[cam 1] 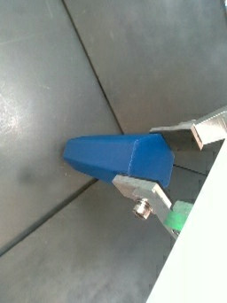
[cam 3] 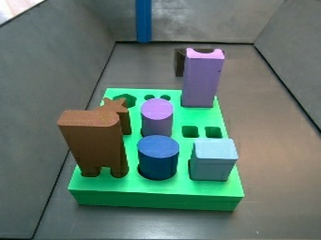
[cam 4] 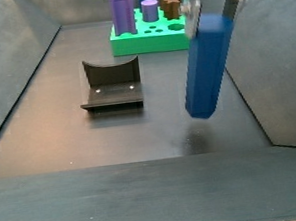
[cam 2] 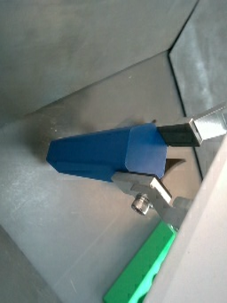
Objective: Pick up the hexagon object. Move up. Move to above the board. Insert the hexagon object.
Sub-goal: Move up, then move to above the board.
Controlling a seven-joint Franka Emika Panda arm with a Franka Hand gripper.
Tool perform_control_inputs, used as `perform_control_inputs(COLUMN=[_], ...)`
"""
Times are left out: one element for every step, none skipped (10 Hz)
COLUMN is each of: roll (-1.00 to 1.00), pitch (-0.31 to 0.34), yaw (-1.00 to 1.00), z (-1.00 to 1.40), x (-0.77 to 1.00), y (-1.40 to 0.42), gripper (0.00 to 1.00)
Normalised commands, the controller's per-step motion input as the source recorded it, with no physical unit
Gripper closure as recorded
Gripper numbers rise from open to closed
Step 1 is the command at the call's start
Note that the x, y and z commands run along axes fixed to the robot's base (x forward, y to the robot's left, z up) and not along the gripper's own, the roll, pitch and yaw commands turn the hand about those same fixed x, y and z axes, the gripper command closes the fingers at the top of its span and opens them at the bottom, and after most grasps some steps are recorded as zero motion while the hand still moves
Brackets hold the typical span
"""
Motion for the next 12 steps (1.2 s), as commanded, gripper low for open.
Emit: perform_control_inputs(roll=[0.05,-0.01,-0.02,-0.03,-0.02,0.00,0.01,0.01,0.01,0.23,0.24,0.23], pitch=[0.096,-0.323,-0.312,-0.264,-0.214,-0.091,-0.015,0.039,0.063,0.919,0.860,0.746], yaw=[0.00,-0.31,-0.30,-0.22,-0.17,-0.10,-0.07,-0.04,-0.03,-0.84,-0.74,-0.56], z=[0.27,1.00,1.00,1.00,0.97,0.74,0.56,0.33,0.21,0.10,0.10,0.11], x=[0.01,-0.29,-0.30,-0.29,-0.25,-0.14,-0.08,-0.03,-0.01,0.16,0.17,0.17], y=[0.01,0.25,0.25,0.18,0.15,0.09,0.06,0.04,0.04,-1.00,-1.00,-1.00], gripper=[1.00,1.00,1.00,1.00,1.00,1.00,1.00,1.00,1.00,1.00,1.00,1.00])
